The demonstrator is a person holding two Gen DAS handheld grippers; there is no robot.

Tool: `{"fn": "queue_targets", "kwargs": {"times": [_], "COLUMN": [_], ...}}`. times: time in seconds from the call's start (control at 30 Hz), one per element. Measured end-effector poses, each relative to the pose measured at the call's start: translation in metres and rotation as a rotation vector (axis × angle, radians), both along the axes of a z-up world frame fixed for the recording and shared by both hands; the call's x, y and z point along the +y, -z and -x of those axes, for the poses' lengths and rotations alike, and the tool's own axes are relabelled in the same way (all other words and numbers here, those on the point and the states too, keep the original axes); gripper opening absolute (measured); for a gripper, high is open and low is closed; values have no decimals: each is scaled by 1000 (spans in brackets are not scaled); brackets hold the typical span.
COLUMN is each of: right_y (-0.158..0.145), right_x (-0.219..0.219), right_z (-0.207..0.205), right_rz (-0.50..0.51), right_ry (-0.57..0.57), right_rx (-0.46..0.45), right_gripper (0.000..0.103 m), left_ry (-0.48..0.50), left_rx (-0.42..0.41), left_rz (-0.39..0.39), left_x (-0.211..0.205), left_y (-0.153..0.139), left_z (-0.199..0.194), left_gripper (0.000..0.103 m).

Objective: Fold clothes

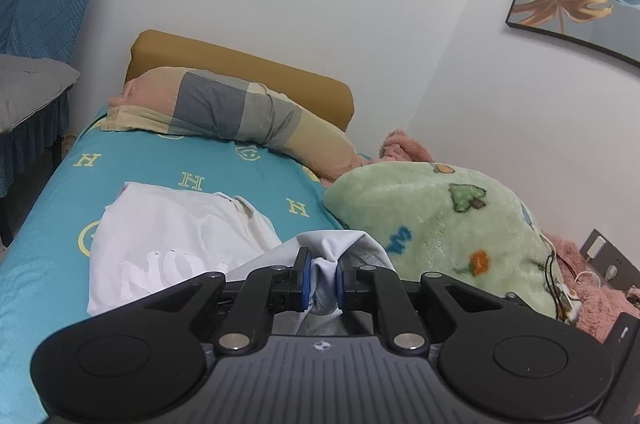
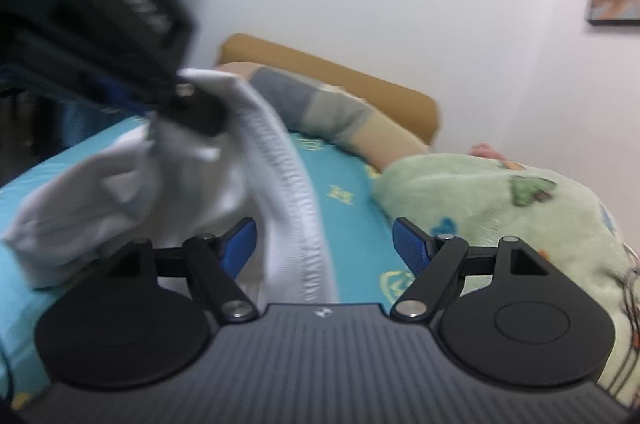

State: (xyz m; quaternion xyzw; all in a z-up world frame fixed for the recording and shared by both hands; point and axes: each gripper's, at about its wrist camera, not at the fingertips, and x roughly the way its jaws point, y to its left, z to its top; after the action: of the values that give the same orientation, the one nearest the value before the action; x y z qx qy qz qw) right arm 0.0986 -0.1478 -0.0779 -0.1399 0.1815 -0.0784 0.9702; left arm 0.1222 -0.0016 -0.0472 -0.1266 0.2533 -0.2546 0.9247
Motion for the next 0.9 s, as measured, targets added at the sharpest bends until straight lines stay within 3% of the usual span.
{"fn": "queue_targets", "kwargs": {"times": [0.2, 0.4, 0.5, 0.63, 0.7, 0.83, 0.9], "right_y": [-10, -3, -12, -27, -21, 4, 20], "right_x": [-42, -73, -84, -81, -81, -84, -90], "right_z": [8, 16, 22, 33, 27, 7, -3], "right_rz": [-210, -301, -323, -258, -267, -338, -430], "right_ry": [108, 171, 206, 209, 199, 208, 215], "right_rx": [90, 177, 136, 25, 62, 204, 295], "right_gripper": [76, 76, 76, 77, 87, 87, 87], "left_ry": [-34, -39, -36, -49, -61, -81, -93], "left_rx": [-35, -55, -68, -99, -110, -125, -131], "left_rz": [-4, 6, 15, 52, 71, 81, 81], "left_x": [-5, -7, -7, -1, 3, 9, 11], "left_y": [-1, -5, -8, -15, -18, -23, -25], "left_z": [8, 15, 20, 28, 30, 34, 36], "left_gripper": [13, 13, 13, 13, 13, 12, 12]}}
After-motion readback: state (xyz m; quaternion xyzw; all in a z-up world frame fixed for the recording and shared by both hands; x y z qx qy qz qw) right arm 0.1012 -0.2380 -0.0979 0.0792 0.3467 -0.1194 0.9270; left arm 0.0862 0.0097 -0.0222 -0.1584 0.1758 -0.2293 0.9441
